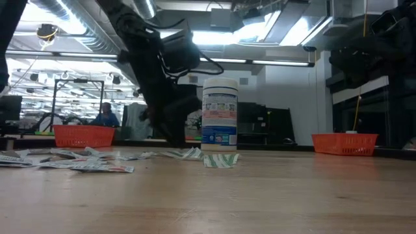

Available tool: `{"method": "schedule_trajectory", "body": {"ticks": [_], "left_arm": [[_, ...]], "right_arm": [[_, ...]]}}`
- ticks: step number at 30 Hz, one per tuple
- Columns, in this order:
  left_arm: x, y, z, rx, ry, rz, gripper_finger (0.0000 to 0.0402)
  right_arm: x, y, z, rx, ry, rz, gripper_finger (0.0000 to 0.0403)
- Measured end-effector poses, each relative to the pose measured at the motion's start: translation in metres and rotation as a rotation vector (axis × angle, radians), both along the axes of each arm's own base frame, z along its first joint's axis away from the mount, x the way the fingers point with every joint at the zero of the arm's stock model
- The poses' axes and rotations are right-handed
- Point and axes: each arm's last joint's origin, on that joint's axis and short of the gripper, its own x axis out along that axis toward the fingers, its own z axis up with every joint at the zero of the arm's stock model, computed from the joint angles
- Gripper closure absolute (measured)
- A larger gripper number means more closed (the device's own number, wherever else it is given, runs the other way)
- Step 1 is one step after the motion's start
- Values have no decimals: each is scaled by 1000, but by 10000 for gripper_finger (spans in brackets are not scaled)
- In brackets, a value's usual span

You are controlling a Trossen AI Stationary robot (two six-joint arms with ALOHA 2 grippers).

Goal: Pick & Place First Aid Supplies
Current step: Put the gray towelette pack into the right orange bin

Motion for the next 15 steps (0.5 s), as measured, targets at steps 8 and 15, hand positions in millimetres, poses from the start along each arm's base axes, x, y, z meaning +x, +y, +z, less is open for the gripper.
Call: {"method": "schedule_trajectory", "body": {"ticks": [8, 15], "left_arm": [[1, -2, -3, -84, -9, -16, 272], [-4, -2, -5, -114, 35, -16, 272]], "right_arm": [[0, 0, 0, 0, 0, 0, 158], [0, 0, 0, 0, 0, -1, 158]]}}
